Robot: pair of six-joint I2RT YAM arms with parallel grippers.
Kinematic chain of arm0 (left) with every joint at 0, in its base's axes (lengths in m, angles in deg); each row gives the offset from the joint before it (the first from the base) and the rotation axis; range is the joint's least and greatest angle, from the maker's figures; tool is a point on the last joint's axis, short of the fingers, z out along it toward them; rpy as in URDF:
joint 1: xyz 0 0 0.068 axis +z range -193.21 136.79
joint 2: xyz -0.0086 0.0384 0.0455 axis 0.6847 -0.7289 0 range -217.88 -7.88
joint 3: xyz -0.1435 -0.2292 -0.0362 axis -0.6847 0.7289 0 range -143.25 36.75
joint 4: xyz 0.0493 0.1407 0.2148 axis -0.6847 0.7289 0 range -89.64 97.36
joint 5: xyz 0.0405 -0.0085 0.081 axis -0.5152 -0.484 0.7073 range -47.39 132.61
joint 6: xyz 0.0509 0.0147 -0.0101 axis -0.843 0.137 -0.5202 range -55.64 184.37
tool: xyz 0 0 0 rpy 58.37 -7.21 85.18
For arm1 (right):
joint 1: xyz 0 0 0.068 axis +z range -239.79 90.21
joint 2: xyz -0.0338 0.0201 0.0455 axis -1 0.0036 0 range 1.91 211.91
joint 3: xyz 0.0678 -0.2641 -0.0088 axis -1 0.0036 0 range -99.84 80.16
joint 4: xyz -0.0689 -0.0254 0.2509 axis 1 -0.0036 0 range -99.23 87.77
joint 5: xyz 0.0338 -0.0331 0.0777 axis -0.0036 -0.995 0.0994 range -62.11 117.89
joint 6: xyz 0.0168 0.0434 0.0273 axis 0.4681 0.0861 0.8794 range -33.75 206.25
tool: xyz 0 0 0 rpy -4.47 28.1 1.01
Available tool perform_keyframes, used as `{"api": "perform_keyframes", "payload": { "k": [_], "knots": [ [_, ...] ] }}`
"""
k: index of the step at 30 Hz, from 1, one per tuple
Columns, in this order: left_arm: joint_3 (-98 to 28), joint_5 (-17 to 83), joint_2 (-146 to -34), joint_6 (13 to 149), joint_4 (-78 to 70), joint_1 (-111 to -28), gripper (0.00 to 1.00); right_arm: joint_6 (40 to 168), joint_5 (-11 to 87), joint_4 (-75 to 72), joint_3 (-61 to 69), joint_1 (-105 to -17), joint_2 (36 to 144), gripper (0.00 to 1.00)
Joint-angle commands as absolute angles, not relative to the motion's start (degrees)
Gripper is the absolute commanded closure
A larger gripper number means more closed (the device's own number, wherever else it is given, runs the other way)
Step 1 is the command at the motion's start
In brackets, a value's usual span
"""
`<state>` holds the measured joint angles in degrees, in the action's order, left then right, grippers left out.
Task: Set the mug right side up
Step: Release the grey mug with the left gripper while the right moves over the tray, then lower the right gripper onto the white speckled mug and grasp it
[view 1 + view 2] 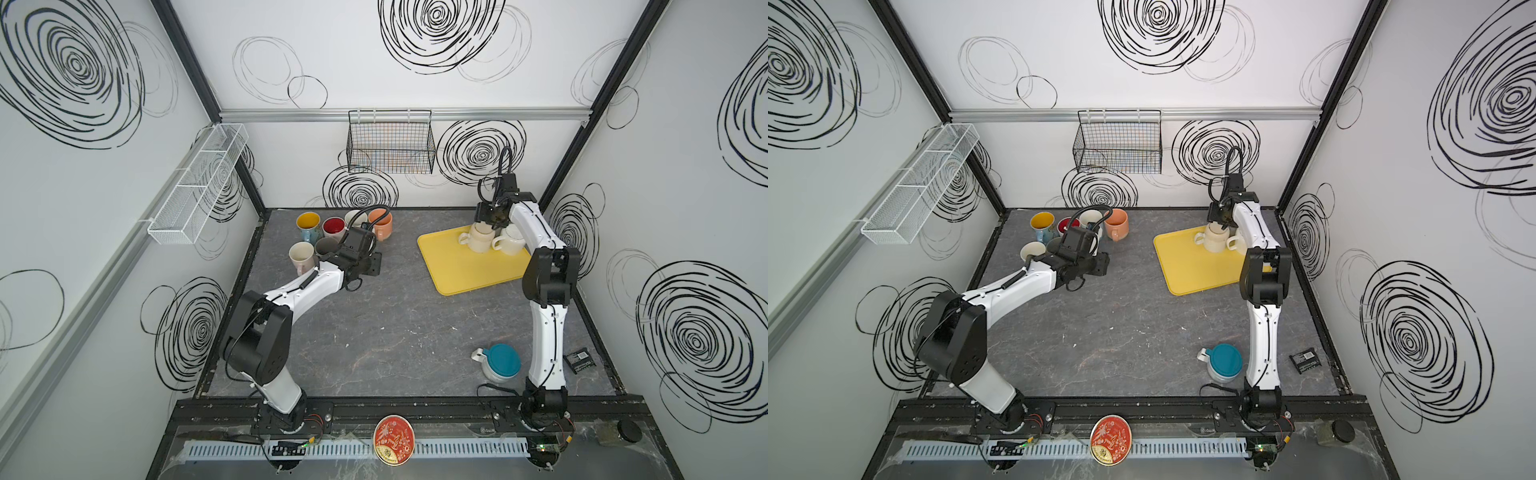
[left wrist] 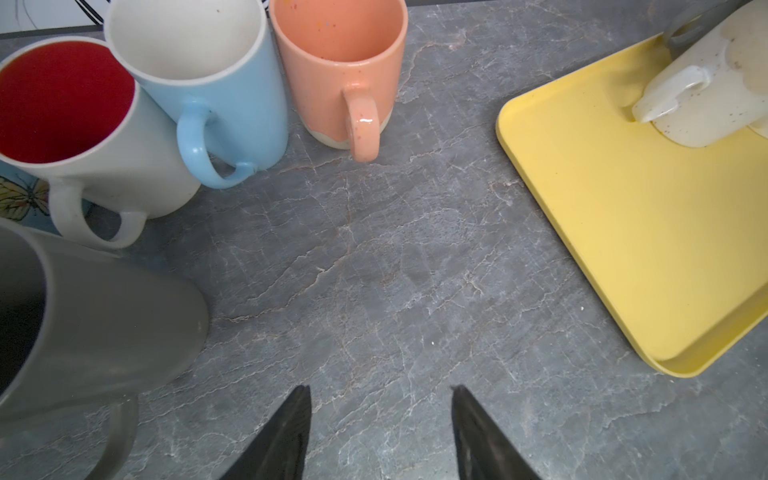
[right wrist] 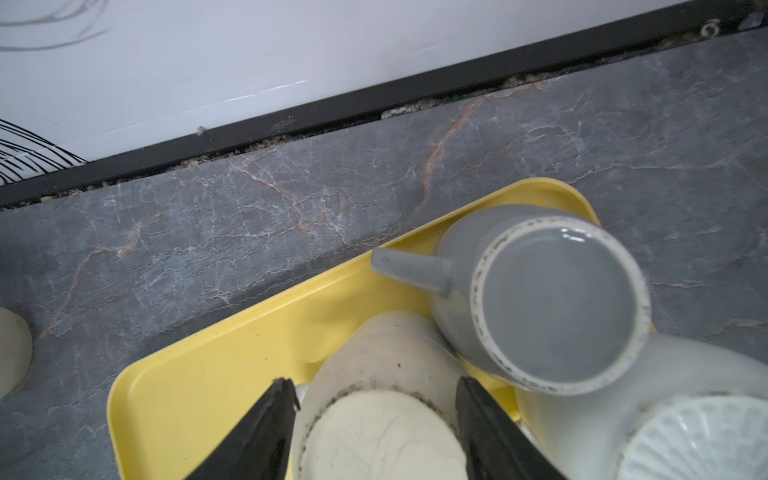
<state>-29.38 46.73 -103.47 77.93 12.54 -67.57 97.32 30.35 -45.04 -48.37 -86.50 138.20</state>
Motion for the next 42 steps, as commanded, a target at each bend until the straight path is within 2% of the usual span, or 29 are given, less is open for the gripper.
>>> {"api": "perform_keyframes", "payload": {
  "k": [1,16,31,42],
  "knots": [
    [-30.31,45.86,-104.55,78.53,10.67,-67.73,0.43,96.41,30.79,-46.59,-49.68,-86.33,139.43,0.34],
    [-30.05,44.59,-105.15,79.39,9.79,-68.35,0.43,95.45,31.19,-51.49,-45.11,-82.95,138.18,0.38],
    [-31.65,43.51,-108.22,80.77,8.82,-72.60,0.43,95.01,30.42,-46.35,-25.56,-72.15,124.25,0.36],
    [-31.51,41.00,-110.43,83.30,5.66,-75.99,0.43,103.95,25.64,-43.80,-15.95,-69.42,110.37,0.32]
  ]
}}
